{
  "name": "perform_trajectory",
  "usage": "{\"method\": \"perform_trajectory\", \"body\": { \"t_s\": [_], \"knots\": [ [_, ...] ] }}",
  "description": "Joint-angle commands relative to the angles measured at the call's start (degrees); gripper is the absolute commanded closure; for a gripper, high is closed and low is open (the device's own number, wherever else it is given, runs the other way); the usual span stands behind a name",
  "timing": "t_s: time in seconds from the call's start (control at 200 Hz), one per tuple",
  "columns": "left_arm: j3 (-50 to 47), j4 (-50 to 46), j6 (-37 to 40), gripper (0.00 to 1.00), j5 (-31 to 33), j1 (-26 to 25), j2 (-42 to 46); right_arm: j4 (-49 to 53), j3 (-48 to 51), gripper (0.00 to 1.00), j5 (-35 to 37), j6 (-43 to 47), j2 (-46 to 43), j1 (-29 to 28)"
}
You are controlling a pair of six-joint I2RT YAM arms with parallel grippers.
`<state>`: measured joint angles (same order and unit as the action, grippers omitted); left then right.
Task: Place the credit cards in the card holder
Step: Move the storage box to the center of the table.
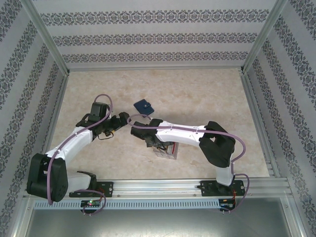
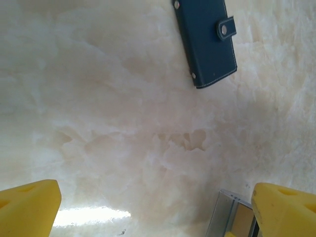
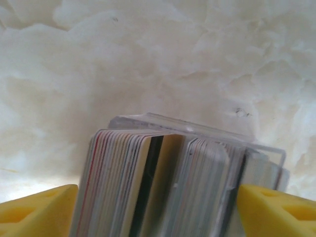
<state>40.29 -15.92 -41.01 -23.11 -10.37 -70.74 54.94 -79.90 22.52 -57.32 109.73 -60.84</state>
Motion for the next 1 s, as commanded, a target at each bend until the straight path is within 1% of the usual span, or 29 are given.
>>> {"method": "perform_trajectory", "body": {
  "t_s": [0.0,0.075,0.22,0.325,0.46,0.55,0.589,0.889,0.994],
  "knots": [
    [-1.2,-1.1,-1.3,0.00,3.8,0.7,3.2,2.1,1.8,0.26,2.0,7.8,-1.0,2.4],
    [-1.1,-1.5,-0.9,0.00,4.4,0.6,3.8,-1.0,4.6,0.32,0.3,13.0,-2.5,4.7],
    [-1.5,-2.1,-1.7,0.00,4.7,0.7,4.8,-5.1,7.2,0.33,-1.7,20.2,-3.4,8.6],
    [-2.2,-1.5,-2.8,0.00,4.8,0.7,5.5,-7.8,6.8,0.37,-1.7,24.9,-2.6,10.9],
    [-2.3,-1.9,-3.1,0.00,5.9,0.7,6.1,-9.3,3.5,0.39,-1.6,27.7,-0.6,14.0],
    [-2.1,-1.9,-3.2,0.00,6.1,0.7,5.9,-11.6,1.6,0.44,-2.4,29.3,0.4,16.4],
    [-1.7,-2.1,-3.2,0.00,6.1,0.6,5.7,-12.5,0.6,0.45,-2.5,29.9,0.9,17.4],
    [-1.6,-0.6,-3.4,0.00,5.9,0.7,3.6,-14.2,-11.9,0.45,-2.3,34.7,10.1,24.1],
    [-1.0,0.4,-3.1,0.00,3.7,0.7,1.1,-13.2,-16.7,0.41,-3.4,34.2,13.1,26.2]
  ]
}}
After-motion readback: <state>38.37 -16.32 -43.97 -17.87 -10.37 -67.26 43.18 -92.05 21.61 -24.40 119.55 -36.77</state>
